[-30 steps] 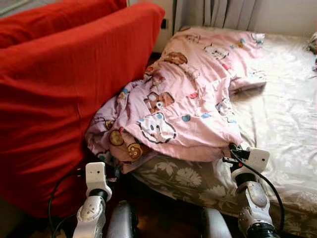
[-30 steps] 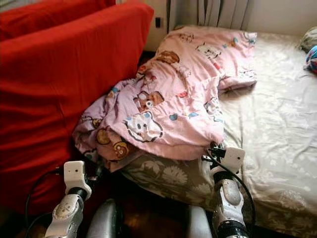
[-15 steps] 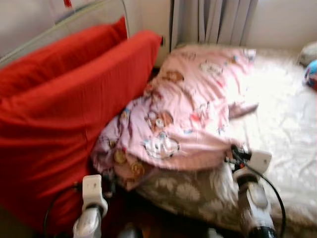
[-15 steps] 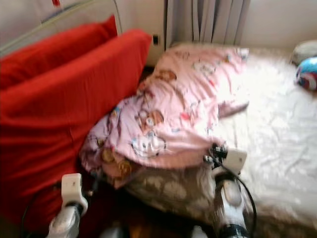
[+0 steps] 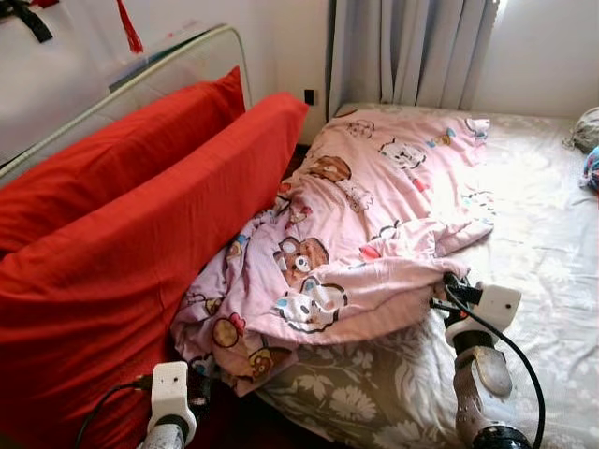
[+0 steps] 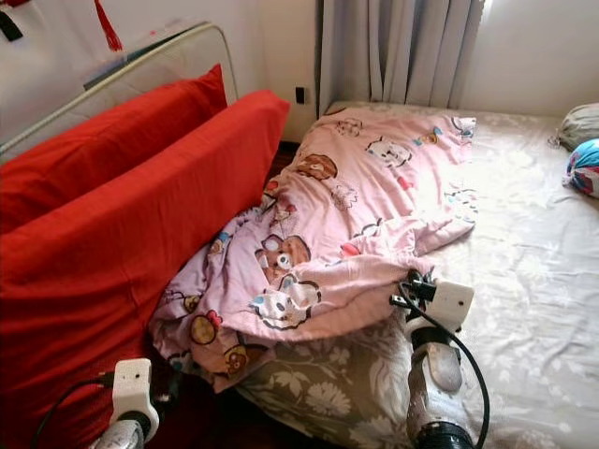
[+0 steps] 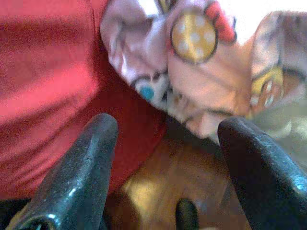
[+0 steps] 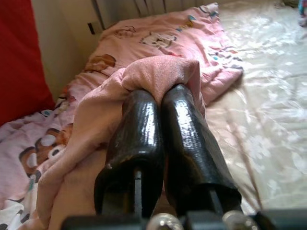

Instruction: Clean up the room

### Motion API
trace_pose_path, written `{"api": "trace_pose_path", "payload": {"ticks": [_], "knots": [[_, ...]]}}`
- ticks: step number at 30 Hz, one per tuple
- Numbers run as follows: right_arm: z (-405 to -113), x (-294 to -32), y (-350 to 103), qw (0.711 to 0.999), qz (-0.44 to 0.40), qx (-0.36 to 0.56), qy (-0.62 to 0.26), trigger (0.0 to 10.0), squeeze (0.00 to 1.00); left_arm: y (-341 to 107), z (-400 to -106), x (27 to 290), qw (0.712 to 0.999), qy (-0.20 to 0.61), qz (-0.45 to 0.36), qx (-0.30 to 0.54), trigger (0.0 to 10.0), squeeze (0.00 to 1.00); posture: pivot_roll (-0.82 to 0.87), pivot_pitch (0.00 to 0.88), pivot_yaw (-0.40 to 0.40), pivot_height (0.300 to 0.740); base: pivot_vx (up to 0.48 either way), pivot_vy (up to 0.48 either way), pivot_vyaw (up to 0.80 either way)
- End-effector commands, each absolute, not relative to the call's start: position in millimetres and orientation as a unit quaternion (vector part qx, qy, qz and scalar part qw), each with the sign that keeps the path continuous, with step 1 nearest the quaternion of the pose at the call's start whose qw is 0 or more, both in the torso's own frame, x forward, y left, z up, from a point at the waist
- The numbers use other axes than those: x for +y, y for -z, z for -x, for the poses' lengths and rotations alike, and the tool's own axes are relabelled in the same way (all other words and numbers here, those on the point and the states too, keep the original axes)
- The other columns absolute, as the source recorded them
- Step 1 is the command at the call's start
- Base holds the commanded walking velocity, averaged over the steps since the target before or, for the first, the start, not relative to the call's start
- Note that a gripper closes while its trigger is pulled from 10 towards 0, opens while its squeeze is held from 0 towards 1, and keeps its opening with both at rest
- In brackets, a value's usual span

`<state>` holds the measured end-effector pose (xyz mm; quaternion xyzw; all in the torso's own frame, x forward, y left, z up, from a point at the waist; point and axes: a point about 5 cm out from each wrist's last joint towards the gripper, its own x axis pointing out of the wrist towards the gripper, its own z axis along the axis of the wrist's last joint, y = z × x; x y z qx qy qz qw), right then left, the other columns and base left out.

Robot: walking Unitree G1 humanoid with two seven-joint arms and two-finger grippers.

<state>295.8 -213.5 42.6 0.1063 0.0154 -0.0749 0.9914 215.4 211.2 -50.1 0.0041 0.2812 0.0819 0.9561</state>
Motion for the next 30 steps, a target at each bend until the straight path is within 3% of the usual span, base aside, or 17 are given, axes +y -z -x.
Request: {"api": "trace_pose_path", "payload": {"ticks": [1,8,30], "knots": [[-296,-214,-43,0.992,-0.100,0.018,0.078,10.0,0.00,58,-205,213,0.947,-0.084,-0.013,0.309,10.0,0.00,-0.15,0.000,0.062,0.740,0.000,0.000,0.00],[-295,-213,-42,0.992,-0.100,0.016,0.079,10.0,0.00,73,-183,214,0.927,-0.094,0.008,0.363,10.0,0.00,-0.16,0.000,0.062,0.740,0.000,0.000,0.00],[-301,-212,-51,0.992,-0.094,0.005,0.083,10.0,0.00,78,-174,215,0.918,-0.098,0.010,0.384,10.0,0.00,-0.14,0.089,0.051,0.740,0.000,0.000,0.00]]}}
